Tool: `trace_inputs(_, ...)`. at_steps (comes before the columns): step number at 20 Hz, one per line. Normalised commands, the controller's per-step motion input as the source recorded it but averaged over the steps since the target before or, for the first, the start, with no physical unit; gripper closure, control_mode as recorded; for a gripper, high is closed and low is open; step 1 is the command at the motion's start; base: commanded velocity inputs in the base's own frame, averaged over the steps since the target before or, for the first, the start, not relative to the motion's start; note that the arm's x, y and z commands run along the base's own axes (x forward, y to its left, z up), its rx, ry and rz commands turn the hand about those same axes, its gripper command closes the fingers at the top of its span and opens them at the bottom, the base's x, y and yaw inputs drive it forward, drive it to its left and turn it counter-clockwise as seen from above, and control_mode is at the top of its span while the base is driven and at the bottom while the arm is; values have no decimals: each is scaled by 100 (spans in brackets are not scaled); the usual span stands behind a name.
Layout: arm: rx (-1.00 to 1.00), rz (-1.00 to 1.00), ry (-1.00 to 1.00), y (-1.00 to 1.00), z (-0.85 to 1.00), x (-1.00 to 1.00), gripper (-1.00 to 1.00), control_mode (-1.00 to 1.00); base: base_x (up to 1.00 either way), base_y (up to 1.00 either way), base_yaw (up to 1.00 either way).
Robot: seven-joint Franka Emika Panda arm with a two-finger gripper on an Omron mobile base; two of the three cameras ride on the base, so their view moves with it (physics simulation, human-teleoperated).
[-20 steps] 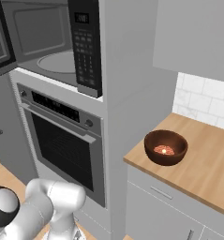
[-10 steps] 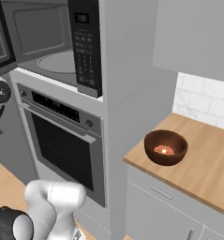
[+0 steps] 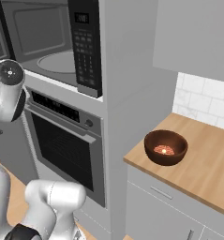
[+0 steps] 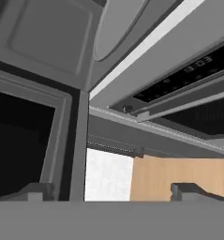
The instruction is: Open the microwave, place the bowl with waffle inside the microwave, then close the microwave door and turn it on.
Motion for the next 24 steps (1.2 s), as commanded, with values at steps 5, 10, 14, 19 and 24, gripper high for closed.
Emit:
trace_inputs(5,-49,-15,3,-100,-52,-30,-100,-100,0,0,0)
trace_inputs(10,-26,-23,4,-100,-88,-51,-100,-100,0,0,0)
trace_inputs(14,-7,-20,2,-100,-88,-62,-100,-100,0,0,0)
trace_inputs(19,-7,-22,6,-100,-57,-48,-100,-100,0,0,0)
trace_inputs(24,-1,-13,6,-100,-18,-21,-100,-100,0,0,0)
